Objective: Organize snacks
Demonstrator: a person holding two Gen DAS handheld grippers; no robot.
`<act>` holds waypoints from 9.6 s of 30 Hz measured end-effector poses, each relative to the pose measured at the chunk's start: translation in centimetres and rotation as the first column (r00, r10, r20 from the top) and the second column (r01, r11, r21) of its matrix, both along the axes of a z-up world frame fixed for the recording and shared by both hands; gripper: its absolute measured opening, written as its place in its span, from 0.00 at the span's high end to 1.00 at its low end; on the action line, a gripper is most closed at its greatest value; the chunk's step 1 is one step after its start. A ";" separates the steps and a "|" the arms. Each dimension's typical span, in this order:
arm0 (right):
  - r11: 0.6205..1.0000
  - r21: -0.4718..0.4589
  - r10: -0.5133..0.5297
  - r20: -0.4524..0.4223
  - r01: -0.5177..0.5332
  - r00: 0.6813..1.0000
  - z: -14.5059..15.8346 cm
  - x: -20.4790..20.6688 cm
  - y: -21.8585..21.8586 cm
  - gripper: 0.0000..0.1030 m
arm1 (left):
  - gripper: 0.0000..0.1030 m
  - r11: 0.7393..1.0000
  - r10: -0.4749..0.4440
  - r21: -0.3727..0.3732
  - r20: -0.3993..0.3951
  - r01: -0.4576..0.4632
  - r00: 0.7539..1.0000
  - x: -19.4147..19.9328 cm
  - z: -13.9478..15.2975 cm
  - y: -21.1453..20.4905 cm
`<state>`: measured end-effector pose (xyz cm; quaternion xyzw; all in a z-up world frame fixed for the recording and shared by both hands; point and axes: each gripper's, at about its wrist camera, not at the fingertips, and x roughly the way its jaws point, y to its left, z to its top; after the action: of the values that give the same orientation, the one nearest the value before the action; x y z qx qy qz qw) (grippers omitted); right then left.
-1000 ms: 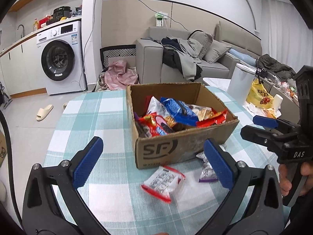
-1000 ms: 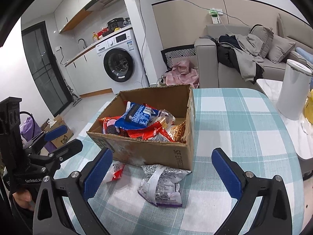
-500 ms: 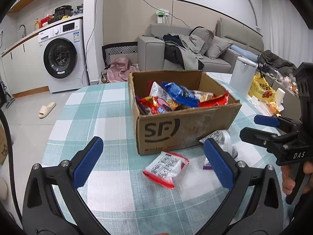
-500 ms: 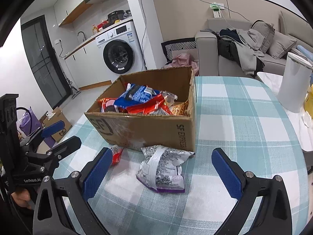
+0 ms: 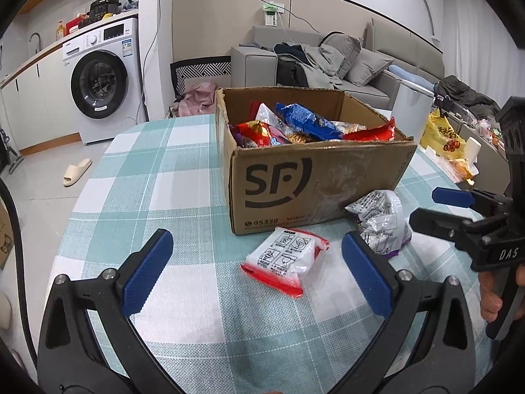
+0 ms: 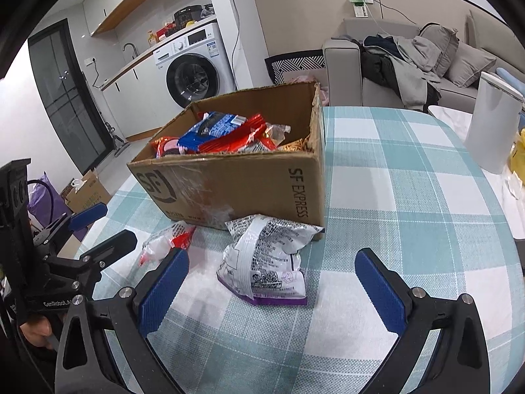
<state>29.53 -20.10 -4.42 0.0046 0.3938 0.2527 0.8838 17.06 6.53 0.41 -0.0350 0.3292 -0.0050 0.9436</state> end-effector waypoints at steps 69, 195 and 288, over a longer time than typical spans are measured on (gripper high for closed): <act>0.999 0.012 0.054 -0.118 -0.052 0.992 -4.1 1.3 2.5 0.40 | 0.52 0.984 -0.149 -0.116 -0.160 0.131 0.976 4.0 -6.3 0.2; 0.996 0.068 0.040 0.141 -0.050 0.989 8.4 4.9 2.2 0.10 | 0.15 0.999 -0.043 0.028 0.065 0.041 0.997 9.5 6.8 -0.5; 0.986 0.143 0.015 0.431 -0.085 0.902 1.8 -5.9 -2.5 0.00 | 0.01 0.999 0.037 -0.013 0.238 -0.035 0.971 -3.3 0.6 0.1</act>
<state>23.64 -22.58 -2.62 0.0092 0.1690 0.3006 0.9386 13.74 6.67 0.98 -0.0443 0.2128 0.0065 0.9761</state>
